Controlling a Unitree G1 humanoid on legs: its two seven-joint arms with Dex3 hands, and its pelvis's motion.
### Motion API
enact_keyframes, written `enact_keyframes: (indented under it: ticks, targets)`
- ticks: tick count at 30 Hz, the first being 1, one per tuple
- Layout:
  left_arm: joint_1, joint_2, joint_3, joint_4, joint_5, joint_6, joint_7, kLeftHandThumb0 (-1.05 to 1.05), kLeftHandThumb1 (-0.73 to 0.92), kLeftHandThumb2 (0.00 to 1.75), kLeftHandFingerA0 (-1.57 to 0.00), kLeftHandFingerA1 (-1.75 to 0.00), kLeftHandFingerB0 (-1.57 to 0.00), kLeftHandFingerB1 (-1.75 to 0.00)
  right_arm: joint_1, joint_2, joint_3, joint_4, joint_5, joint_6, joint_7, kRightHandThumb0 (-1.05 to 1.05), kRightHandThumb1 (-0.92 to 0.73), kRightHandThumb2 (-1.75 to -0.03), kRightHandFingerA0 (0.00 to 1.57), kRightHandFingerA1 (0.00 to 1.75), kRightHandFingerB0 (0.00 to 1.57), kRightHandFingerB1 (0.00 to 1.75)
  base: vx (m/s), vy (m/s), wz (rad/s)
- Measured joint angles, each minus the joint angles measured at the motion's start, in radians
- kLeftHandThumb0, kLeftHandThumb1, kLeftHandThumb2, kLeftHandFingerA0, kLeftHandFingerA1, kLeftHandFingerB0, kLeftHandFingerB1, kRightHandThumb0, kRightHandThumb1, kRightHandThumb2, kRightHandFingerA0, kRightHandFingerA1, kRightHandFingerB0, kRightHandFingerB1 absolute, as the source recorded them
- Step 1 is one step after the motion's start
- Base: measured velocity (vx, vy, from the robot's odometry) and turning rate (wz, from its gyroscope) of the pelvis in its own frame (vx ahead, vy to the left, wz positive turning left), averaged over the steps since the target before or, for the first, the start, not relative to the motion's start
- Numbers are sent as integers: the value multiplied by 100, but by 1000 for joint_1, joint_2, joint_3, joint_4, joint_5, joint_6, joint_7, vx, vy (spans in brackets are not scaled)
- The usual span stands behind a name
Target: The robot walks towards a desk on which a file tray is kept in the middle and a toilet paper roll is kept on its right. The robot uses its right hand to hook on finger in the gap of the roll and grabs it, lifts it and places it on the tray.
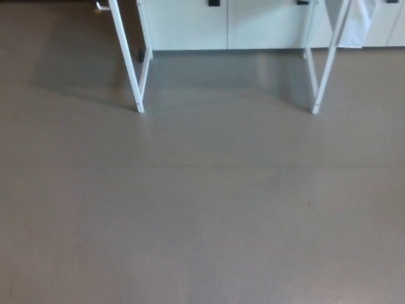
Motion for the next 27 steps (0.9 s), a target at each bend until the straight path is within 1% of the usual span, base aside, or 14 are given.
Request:
enact_keyframes:
  ticks: [6, 7, 8, 10, 14, 15, 17, 18, 21, 23, 25, 27]
  targets:
    - [10, 0, -1, -2, 0, 0, -1, -63, 80, 63, -38, -38, -26, -32, 6, 0, -3, 1, -1, 2, 0, -61, -62, -104, 34, 61, 40, 57, 344, 21, -16]
    - [13, 0, 0, -11, -1, 1, -2, -64, 78, 63, -40, -39, -28, -33, 9, 1, -3, 1, -1, 2, 0, -61, -62, -104, 34, 61, 40, 57, 452, 146, -19]
    - [15, 1, 1, -17, -2, 2, -2, -64, 78, 63, -40, -39, -28, -33, 11, 1, -3, 2, -1, 3, 0, -61, -62, -104, 34, 61, 40, 57, 572, 169, -15]
    - [2, 5, 0, -15, -3, 5, 1, -67, 78, 63, -42, -41, -29, -34, 11, 3, -6, 1, -1, 3, 1, -61, -62, -104, 34, 61, 40, 57, 609, 123, -114]
    - [-22, 17, -1, -1, -3, 7, 6, -66, 78, 63, -41, -40, -28, -34, 4, 8, -7, -5, -1, 1, 1, -61, -62, -104, 34, 61, 40, 57, 583, 109, -11]
    - [-22, 18, -1, 1, -3, 7, 7, -64, 80, 64, -38, -39, -25, -33, 6, 8, -7, -5, -1, 3, 1, -61, -62, -104, 34, 61, 40, 57, 340, 62, 1]
    - [-21, 18, 0, -6, -5, 7, 6, -66, 80, 64, -39, -40, -26, -33, 10, 8, -7, -4, -2, 4, 2, -61, -62, -104, 34, 61, 40, 57, 337, 16, 7]
    - [-19, 19, -1, -7, -5, 7, 5, -67, 78, 63, -41, -41, -28, -34, 10, 8, -7, -4, -2, 3, 2, -61, -62, -104, 34, 61, 40, 57, 296, -28, 9]
    - [-17, 21, -2, 9, -5, 7, 7, -67, 78, 63, -41, -40, -28, -34, 10, 8, -8, -5, -2, 3, 2, -61, -62, -104, 34, 61, 40, 57, 400, -87, 16]
    - [-13, 21, -3, 17, -5, 7, 7, -67, 80, 64, -40, -40, -26, -33, 11, 8, -8, -4, -2, 4, 2, -61, -62, -104, 34, 61, 40, 57, 563, -162, 9]
    - [-22, 18, -13, 17, -4, 6, 8, -64, 82, 64, -37, -38, -24, -32, 6, 17, -6, -7, -2, 2, 4, -61, -62, -104, 34, 61, 40, 57, 484, -346, 81]
    - [-23, 17, -19, 3, -5, 5, 7, -66, 81, 64, -39, -40, -25, -33, 1, 10, -11, -5, -3, 6, 3, -61, -62, -104, 34, 61, 40, 57, 471, -343, 35]
